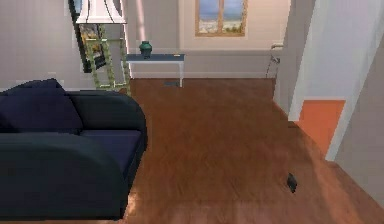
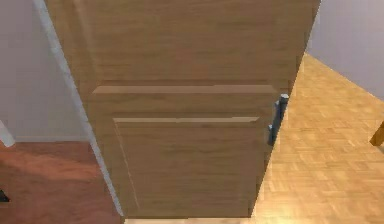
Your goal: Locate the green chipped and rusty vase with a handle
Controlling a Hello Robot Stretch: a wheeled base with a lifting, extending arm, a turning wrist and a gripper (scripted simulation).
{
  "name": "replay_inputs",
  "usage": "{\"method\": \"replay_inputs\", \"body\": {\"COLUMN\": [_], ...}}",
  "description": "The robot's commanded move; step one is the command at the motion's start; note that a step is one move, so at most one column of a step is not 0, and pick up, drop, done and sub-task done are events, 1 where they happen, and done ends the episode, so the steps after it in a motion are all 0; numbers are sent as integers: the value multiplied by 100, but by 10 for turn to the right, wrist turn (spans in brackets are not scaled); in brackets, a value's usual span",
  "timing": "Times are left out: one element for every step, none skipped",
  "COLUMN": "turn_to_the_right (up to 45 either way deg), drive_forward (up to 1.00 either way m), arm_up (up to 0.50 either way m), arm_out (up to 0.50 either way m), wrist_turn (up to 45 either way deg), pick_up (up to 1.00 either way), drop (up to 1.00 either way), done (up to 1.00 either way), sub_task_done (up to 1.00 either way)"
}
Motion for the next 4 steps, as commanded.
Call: {"method": "replay_inputs", "body": {"turn_to_the_right": [60,0,-60,0], "drive_forward": [0,75,0,100], "arm_up": [0,0,0,0], "arm_out": [0,0,0,0], "wrist_turn": [0,0,0,0], "pick_up": [0,0,0,0], "drop": [0,0,0,0], "done": [0,0,0,0], "sub_task_done": [0,0,0,0]}}
